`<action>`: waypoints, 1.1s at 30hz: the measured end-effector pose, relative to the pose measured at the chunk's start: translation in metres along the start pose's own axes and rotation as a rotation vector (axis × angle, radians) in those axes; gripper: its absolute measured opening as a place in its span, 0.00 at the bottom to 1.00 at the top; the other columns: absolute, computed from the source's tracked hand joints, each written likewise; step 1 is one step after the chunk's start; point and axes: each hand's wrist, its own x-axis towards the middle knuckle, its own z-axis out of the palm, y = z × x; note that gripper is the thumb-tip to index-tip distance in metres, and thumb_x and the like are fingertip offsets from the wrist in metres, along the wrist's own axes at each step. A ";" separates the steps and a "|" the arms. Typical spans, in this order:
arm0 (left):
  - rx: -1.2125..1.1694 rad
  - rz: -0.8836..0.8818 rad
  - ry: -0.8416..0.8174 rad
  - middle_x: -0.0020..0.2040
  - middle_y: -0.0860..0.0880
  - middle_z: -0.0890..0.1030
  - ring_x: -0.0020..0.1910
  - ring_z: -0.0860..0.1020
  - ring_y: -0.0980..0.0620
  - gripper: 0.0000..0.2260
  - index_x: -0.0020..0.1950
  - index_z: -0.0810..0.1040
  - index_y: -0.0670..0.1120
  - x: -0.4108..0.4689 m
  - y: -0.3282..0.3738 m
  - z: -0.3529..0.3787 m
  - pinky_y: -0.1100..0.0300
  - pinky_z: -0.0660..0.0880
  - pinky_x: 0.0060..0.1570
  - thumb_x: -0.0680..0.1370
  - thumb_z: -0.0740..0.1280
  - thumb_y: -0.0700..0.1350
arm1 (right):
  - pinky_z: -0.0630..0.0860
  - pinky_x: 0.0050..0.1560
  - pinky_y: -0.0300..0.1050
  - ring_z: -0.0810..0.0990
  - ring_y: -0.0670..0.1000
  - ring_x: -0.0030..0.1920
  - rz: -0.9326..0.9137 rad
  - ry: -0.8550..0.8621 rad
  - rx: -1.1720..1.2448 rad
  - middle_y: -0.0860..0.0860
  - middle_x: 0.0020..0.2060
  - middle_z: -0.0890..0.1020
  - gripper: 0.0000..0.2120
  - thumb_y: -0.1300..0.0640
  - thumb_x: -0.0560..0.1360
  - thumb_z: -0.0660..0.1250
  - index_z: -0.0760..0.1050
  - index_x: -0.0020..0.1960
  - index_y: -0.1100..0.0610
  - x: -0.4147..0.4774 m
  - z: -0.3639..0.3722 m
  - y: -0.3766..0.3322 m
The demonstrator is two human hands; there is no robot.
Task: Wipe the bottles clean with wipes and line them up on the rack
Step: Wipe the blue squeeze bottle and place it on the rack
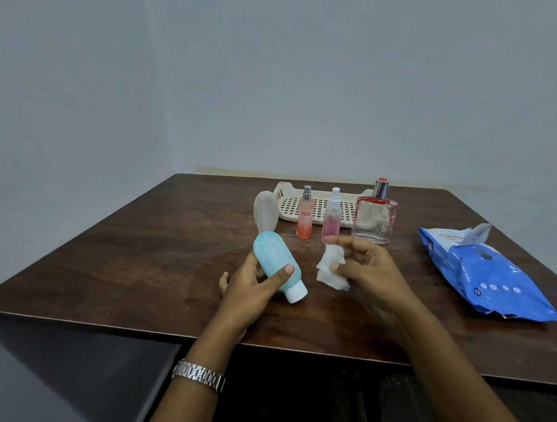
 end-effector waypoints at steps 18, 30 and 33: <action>-0.322 -0.102 0.034 0.67 0.58 0.75 0.75 0.59 0.43 0.32 0.62 0.73 0.70 0.024 -0.038 0.002 0.41 0.56 0.73 0.64 0.53 0.81 | 0.72 0.41 0.27 0.79 0.37 0.42 -0.161 0.173 -0.453 0.40 0.38 0.83 0.05 0.57 0.72 0.69 0.83 0.44 0.51 -0.008 0.041 0.017; -0.589 -0.075 0.087 0.56 0.47 0.83 0.59 0.79 0.48 0.26 0.57 0.81 0.48 0.007 -0.002 -0.009 0.51 0.72 0.63 0.82 0.47 0.60 | 0.80 0.47 0.43 0.83 0.42 0.44 -0.210 0.134 -0.278 0.44 0.42 0.85 0.11 0.67 0.70 0.71 0.81 0.45 0.52 -0.015 0.052 0.027; -0.787 -0.075 0.028 0.59 0.45 0.82 0.61 0.77 0.47 0.32 0.61 0.78 0.46 0.010 0.006 -0.013 0.52 0.71 0.63 0.81 0.41 0.62 | 0.80 0.46 0.42 0.82 0.42 0.44 -0.249 0.136 -0.313 0.43 0.43 0.84 0.11 0.65 0.70 0.71 0.81 0.45 0.49 -0.017 0.055 0.030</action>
